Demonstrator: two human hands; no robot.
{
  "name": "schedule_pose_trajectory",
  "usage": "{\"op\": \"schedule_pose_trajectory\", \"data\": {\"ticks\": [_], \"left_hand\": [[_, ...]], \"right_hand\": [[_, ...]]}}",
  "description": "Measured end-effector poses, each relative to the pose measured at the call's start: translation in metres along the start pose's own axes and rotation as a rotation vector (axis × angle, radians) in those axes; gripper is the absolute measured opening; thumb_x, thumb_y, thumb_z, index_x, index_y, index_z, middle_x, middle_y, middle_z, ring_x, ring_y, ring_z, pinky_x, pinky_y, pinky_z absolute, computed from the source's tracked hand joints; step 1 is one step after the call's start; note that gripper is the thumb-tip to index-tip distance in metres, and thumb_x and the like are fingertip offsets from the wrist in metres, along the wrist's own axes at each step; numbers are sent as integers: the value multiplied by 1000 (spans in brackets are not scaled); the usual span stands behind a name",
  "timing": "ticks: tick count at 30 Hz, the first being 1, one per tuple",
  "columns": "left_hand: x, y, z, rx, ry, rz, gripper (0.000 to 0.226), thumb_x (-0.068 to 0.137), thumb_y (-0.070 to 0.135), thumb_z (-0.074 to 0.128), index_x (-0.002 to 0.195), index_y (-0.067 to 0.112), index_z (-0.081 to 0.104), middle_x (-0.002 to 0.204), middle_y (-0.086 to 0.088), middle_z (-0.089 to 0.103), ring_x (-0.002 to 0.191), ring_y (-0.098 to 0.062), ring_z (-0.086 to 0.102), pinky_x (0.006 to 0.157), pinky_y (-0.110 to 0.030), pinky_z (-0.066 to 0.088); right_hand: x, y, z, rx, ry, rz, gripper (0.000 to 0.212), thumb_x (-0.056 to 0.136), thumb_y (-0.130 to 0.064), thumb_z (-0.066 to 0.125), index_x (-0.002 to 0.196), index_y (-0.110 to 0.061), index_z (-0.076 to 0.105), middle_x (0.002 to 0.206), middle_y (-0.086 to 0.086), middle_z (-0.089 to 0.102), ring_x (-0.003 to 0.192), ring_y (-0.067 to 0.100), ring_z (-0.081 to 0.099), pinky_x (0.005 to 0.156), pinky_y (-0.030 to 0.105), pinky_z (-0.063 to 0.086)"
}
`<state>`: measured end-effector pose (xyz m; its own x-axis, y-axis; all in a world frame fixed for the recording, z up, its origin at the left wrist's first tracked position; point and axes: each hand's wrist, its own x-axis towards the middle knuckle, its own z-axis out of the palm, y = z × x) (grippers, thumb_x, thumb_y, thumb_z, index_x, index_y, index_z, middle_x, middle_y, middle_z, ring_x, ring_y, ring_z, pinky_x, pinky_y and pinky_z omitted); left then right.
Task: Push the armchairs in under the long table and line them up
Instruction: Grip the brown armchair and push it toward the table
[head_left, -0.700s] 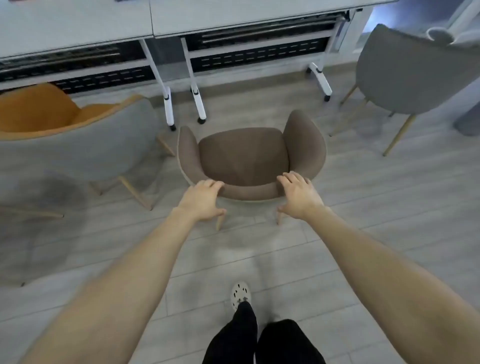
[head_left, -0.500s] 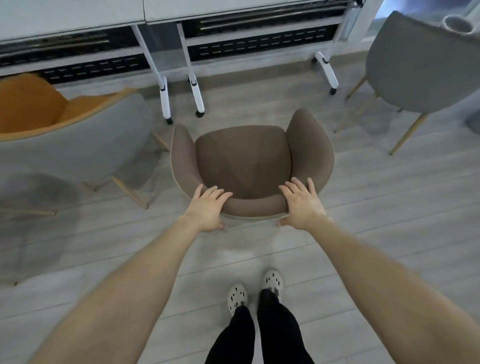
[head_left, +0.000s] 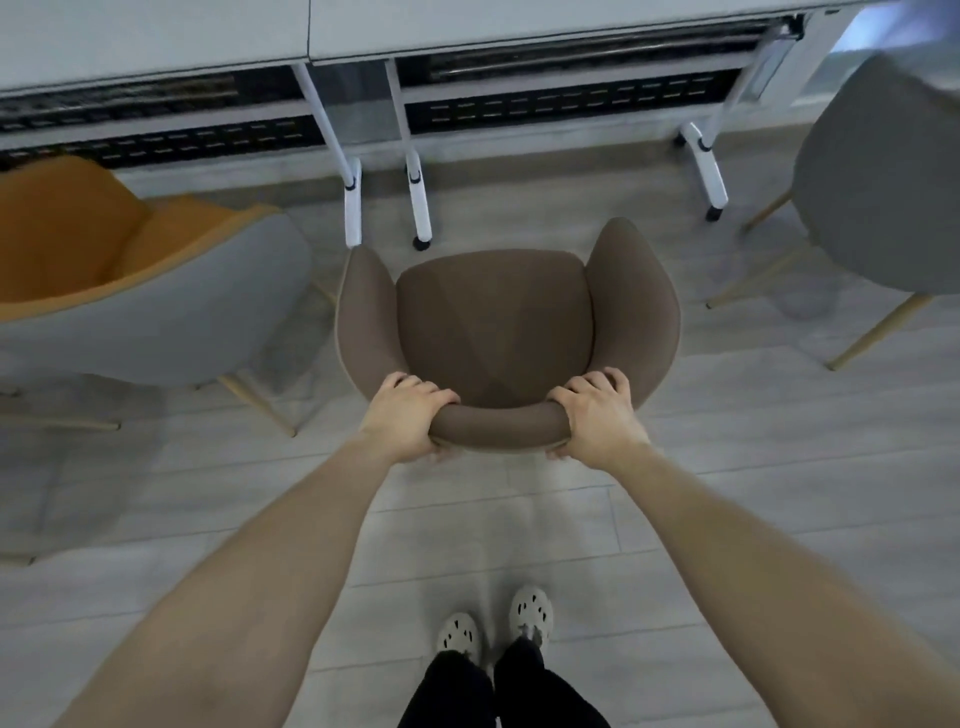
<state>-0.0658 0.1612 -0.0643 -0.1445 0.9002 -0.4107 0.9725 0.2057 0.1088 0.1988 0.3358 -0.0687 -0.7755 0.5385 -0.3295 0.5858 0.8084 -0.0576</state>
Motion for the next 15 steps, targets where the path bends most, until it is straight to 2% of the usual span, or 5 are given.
{"op": "schedule_pose_trajectory", "data": {"ticks": [6, 15], "left_hand": [[71, -32, -32, -18, 19, -44, 71, 72, 65, 79, 136, 44, 57, 130, 11, 66, 125, -22, 55, 117, -45, 28], [182, -111, -93, -16, 38, -41, 73, 71, 70, 78, 137, 47, 56, 129, 14, 67, 121, -19, 56, 115, -42, 30]], "right_hand": [[83, 32, -33, -27, 11, -41, 81, 60, -78, 83, 127, -35, 65, 119, -5, 65, 120, 27, 56, 123, 55, 23], [220, 58, -90, -12, 15, -46, 84, 64, -77, 83, 133, -34, 63, 124, -4, 65, 124, 27, 54, 124, 53, 21]]}}
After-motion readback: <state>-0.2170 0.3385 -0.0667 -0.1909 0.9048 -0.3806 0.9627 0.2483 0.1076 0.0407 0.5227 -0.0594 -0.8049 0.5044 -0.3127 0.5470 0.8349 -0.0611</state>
